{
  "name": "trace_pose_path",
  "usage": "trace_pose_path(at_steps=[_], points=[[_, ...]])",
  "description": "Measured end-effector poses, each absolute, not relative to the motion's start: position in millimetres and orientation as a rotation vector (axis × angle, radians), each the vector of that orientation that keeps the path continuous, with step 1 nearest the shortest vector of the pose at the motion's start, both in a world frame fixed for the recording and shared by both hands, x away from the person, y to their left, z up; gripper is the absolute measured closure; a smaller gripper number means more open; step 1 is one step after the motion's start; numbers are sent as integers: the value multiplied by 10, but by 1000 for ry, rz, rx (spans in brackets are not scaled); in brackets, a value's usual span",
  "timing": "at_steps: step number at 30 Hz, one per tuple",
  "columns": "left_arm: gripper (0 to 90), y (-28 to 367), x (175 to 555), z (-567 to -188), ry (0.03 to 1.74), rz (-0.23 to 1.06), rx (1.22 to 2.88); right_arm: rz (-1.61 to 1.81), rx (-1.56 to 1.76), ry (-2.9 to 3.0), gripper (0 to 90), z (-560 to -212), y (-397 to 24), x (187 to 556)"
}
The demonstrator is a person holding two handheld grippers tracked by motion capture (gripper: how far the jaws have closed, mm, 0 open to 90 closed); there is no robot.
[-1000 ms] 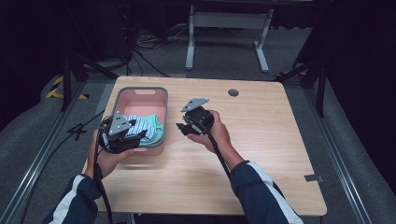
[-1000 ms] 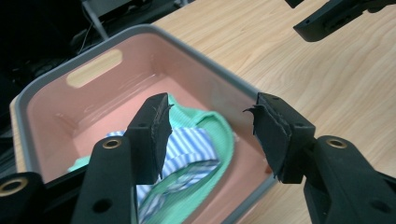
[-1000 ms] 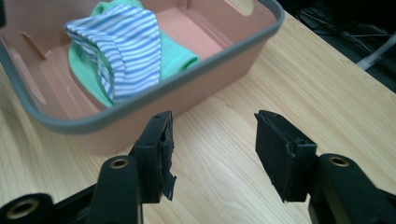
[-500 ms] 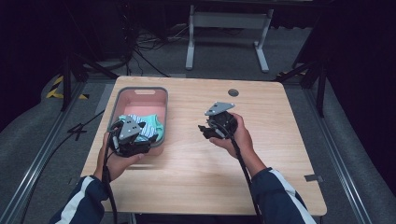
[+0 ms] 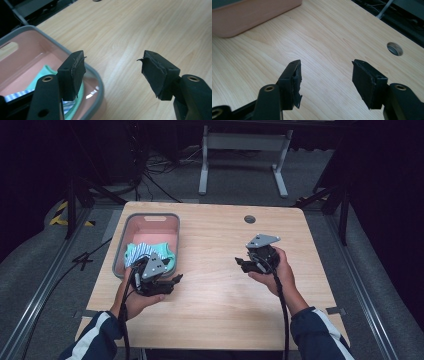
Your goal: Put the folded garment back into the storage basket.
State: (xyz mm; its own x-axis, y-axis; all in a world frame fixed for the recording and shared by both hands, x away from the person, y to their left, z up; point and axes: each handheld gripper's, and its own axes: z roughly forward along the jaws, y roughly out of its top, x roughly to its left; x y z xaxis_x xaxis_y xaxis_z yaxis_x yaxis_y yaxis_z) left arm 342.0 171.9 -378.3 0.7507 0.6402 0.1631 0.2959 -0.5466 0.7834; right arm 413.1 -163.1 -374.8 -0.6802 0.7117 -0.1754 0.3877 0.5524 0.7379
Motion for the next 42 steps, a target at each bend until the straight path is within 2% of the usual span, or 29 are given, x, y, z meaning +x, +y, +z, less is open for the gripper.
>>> trace_pose_path(at_steps=[22, 30, 42], points=[[301, 1494, 3353, -4103, 612, 498, 2301, 821, 884, 2359, 378, -4062, -2148, 3816], [290, 1438, 3318, -4298, 607, 515, 2366, 824, 849, 2376, 369, -4235, -2242, 3655], [265, 1364, 3281, -4530, 558, 428, 2419, 832, 846, 2388, 340, -4494, -2466, 3395]])
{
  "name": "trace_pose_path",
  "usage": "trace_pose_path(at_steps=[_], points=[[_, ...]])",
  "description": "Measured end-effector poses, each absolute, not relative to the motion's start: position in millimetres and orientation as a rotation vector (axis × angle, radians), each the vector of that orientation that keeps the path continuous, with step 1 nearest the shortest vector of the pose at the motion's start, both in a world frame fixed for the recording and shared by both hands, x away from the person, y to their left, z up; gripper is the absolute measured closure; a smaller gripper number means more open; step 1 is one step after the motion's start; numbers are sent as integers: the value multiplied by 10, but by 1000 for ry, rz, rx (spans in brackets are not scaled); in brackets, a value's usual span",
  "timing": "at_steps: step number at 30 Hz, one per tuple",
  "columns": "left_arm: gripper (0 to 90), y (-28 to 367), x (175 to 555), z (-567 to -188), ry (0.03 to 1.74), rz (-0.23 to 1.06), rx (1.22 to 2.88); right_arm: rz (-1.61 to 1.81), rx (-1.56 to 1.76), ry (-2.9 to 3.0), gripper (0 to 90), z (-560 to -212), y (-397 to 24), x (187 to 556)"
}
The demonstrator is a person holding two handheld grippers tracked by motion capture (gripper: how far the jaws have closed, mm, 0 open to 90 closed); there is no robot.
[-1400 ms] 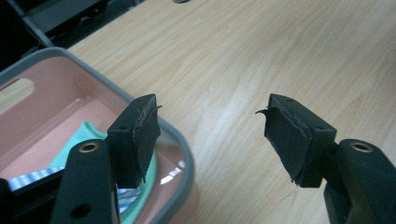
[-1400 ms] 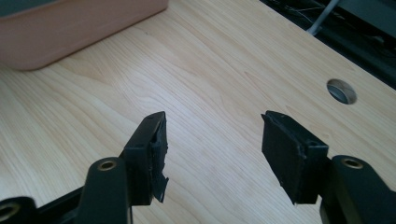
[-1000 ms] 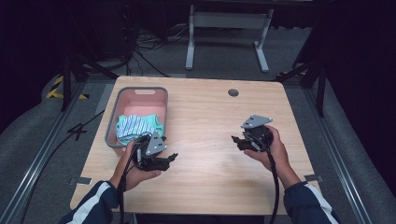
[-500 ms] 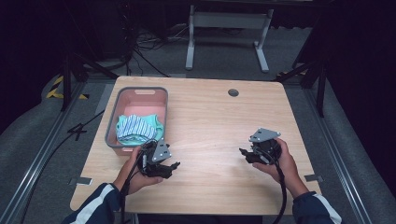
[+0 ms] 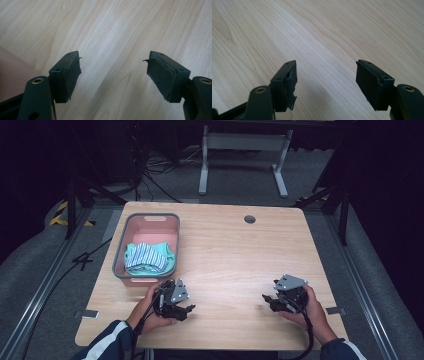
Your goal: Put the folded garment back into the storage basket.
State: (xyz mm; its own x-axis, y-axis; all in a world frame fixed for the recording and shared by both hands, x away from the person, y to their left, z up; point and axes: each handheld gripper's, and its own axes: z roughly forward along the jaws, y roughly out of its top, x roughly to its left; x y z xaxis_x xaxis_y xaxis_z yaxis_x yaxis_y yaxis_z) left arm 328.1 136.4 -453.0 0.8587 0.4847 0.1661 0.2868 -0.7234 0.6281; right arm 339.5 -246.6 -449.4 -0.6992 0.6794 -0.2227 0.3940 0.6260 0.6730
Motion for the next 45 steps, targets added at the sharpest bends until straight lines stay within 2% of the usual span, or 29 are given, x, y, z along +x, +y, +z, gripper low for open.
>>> trace_pose_path(at_steps=[13, 21, 45], points=[[246, 1382, 3290, -4734, 597, 396, 2379, 873, 993, 2359, 327, -4712, -2812, 3257], [203, 1426, 3349, -4828, 674, 255, 2286, 1010, 1082, 2315, 272, -4843, -3025, 3215], [183, 1419, 3354, -4831, 678, 252, 2288, 1048, 1119, 2336, 241, -4861, -3070, 3273]])
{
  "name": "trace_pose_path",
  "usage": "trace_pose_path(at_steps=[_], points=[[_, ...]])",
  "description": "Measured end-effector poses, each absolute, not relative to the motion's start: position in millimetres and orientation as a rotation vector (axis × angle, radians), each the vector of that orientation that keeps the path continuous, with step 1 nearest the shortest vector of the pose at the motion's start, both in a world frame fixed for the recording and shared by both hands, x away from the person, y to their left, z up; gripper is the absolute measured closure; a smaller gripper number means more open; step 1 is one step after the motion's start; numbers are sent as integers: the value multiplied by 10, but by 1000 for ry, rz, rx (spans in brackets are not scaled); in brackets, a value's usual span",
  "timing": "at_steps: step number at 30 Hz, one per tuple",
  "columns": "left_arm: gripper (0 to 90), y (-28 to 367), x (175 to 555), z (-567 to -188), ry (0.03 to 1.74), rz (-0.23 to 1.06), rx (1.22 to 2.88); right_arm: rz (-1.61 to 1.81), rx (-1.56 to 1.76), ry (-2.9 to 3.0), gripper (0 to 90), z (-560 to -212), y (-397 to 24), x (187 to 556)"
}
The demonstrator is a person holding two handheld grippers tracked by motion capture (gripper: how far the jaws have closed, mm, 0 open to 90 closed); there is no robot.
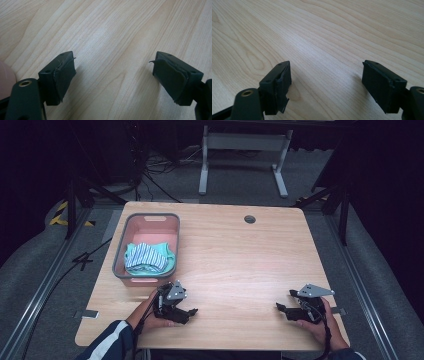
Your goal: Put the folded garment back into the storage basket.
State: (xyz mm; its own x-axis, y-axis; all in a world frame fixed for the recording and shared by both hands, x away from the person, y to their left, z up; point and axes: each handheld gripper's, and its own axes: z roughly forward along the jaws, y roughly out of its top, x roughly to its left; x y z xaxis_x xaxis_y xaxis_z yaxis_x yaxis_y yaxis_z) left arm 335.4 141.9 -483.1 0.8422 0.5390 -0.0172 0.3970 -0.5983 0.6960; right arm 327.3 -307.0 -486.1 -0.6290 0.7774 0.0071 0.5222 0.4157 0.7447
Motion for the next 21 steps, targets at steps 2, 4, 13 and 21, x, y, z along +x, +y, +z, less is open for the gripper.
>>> trace_pose_path(at_steps=[2, 4, 13, 21], points=[[181, 1417, 3355, -4831, 677, 253, 2289, 1048, 1120, 2336, 241, -4862, -3070, 3273], [180, 1415, 3356, -4831, 677, 251, 2289, 1048, 1120, 2336, 241, -4862, -3070, 3273], [170, 1409, 3359, -4831, 677, 247, 2293, 1048, 1119, 2336, 241, -4862, -3070, 3273], [148, 1406, 3364, -4832, 691, 253, 2293, 1047, 1117, 2336, 241, -4862, -3070, 3273]])
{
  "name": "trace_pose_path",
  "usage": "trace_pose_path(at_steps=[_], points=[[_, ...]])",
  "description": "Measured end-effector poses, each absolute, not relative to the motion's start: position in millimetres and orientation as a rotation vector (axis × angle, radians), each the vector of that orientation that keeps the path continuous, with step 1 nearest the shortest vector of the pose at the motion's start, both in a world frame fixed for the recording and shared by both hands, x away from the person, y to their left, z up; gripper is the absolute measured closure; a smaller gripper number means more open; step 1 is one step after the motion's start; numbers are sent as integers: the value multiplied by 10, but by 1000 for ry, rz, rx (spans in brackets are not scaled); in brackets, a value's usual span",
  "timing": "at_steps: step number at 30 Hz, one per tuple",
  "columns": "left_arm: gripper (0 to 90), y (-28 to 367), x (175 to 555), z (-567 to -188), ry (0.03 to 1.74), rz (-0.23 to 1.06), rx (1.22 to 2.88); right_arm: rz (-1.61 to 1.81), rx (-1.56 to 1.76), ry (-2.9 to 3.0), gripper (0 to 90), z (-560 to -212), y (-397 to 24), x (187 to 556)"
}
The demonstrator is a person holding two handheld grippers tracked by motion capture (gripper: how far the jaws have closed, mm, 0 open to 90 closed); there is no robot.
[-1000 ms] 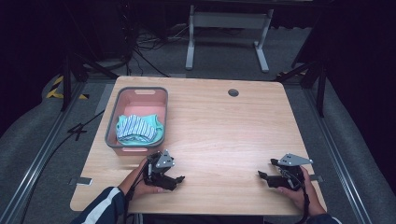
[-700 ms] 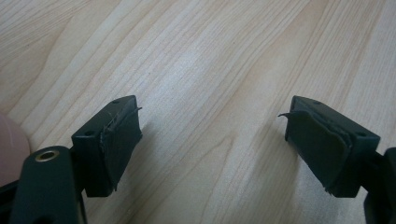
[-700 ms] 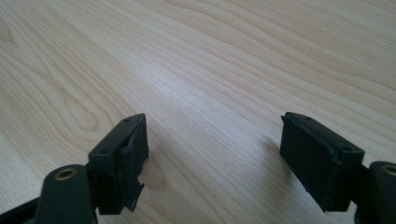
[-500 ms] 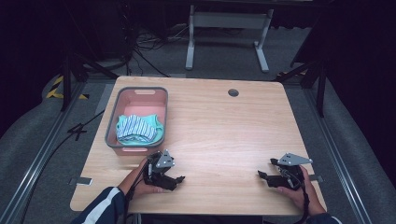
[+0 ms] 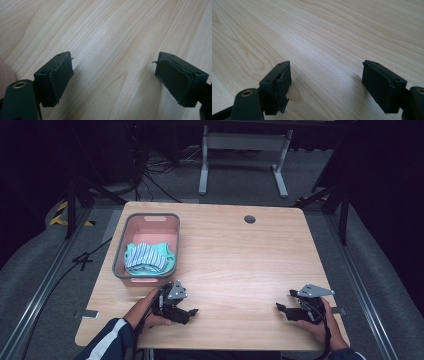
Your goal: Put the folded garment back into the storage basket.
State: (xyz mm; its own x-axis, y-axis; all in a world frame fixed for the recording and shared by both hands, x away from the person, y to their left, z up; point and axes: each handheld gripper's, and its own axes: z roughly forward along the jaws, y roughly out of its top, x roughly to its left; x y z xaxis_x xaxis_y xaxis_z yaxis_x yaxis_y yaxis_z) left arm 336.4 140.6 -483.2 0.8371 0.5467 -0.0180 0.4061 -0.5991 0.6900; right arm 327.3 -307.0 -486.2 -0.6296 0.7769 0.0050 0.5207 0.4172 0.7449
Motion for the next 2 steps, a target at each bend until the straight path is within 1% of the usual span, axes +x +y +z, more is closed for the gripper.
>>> trace_pose_path(at_steps=[2], points=[[147, 1406, 3364, -4832, 692, 254, 2293, 1047, 1116, 2336, 241, -4862, -3069, 3272]])
